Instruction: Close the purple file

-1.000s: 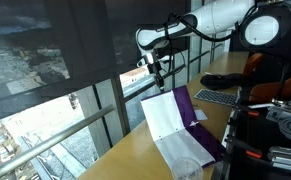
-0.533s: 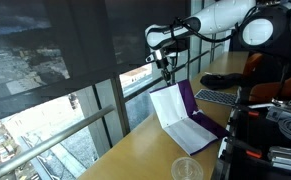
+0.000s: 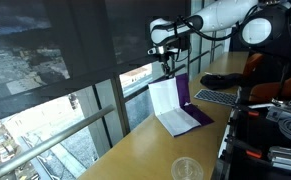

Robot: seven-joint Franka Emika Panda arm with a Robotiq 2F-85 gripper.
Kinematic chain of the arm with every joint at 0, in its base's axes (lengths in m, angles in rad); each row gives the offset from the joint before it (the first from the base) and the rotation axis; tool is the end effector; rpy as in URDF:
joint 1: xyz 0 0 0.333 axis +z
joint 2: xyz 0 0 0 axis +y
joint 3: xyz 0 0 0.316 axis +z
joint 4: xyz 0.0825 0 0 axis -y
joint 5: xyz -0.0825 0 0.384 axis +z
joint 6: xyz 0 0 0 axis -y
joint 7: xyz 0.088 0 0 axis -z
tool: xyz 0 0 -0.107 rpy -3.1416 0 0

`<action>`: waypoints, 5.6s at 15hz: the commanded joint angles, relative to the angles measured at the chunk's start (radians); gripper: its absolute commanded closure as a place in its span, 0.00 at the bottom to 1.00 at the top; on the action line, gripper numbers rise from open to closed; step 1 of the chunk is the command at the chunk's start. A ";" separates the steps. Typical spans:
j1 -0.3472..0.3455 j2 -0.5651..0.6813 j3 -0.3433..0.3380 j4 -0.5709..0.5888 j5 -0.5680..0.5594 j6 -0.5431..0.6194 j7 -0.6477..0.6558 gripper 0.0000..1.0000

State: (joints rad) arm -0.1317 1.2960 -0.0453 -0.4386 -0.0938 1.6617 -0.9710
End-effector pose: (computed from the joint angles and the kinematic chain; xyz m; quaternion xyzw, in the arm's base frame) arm 0.7888 -0.1275 0.2461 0.9109 0.4053 -0.0670 0.0387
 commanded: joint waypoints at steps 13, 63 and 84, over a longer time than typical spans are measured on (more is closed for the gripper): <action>0.145 0.037 -0.016 -0.001 -0.051 0.088 0.007 1.00; 0.352 0.052 -0.070 -0.005 -0.187 0.250 0.188 1.00; 0.401 0.011 -0.120 -0.029 -0.252 0.090 0.393 1.00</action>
State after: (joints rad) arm 0.2525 1.3332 -0.1566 -0.4536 -0.3317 1.8119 -0.6360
